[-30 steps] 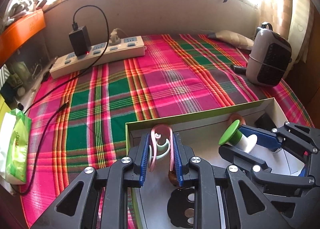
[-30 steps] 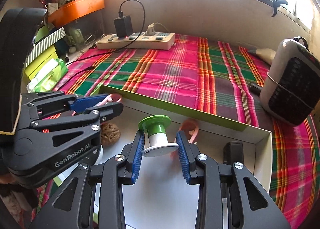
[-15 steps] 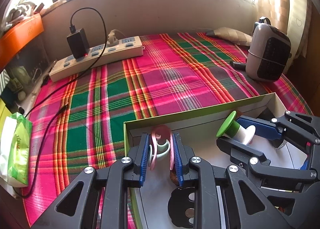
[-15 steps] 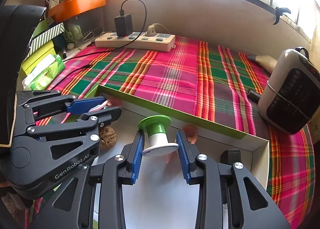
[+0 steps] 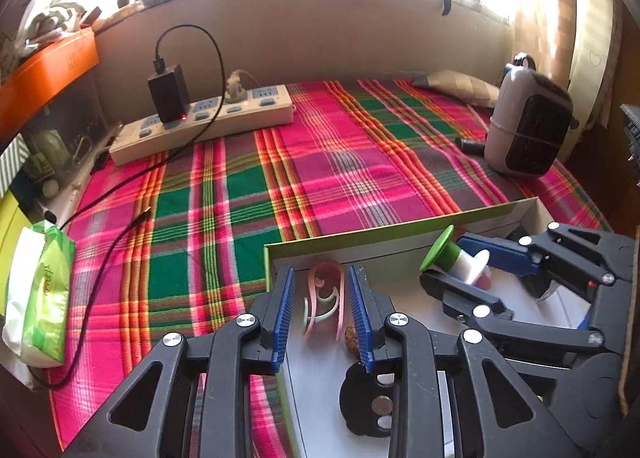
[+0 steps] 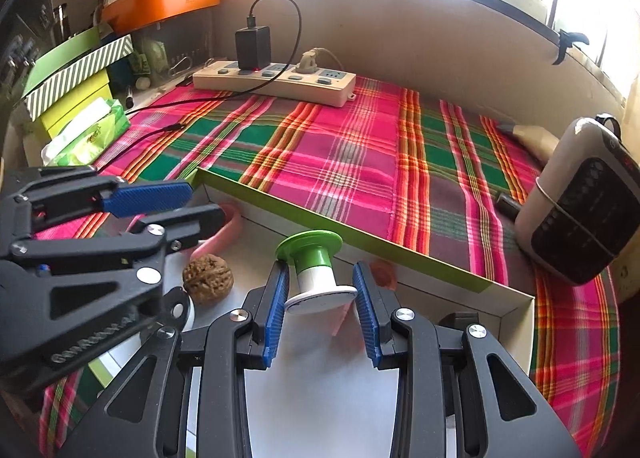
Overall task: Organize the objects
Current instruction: 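Lower and release the spool and hook into the box with both grippers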
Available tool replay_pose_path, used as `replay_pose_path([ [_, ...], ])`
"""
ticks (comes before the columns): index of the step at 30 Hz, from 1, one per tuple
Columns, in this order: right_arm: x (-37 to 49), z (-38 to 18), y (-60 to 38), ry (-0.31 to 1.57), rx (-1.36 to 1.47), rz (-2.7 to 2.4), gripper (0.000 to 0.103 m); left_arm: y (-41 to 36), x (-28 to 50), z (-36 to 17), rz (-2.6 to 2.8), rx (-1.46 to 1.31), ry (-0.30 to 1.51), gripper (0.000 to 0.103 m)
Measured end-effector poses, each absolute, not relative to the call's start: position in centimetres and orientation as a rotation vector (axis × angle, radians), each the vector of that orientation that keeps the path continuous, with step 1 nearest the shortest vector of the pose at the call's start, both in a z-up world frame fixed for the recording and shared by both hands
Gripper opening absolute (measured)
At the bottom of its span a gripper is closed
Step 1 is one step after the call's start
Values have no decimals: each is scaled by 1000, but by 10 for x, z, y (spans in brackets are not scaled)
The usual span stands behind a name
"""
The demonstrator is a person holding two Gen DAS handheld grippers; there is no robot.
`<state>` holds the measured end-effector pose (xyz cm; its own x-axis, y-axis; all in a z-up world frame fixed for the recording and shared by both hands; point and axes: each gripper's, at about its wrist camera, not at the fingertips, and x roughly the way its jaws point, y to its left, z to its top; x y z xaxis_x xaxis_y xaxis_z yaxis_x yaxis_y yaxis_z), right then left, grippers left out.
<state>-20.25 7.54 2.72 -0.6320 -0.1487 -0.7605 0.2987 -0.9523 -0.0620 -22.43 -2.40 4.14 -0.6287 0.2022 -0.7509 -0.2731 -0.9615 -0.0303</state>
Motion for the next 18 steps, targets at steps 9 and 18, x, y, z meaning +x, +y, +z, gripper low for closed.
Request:
replay_pose_path([
  [9, -205, 25, 64, 295, 1208, -2589, 35, -48, -211, 53, 2665, -1146, 2, 27],
  [18, -209, 18, 59, 315, 1258, -2558, 35, -56, -205, 52, 2671, -1152, -33, 27],
])
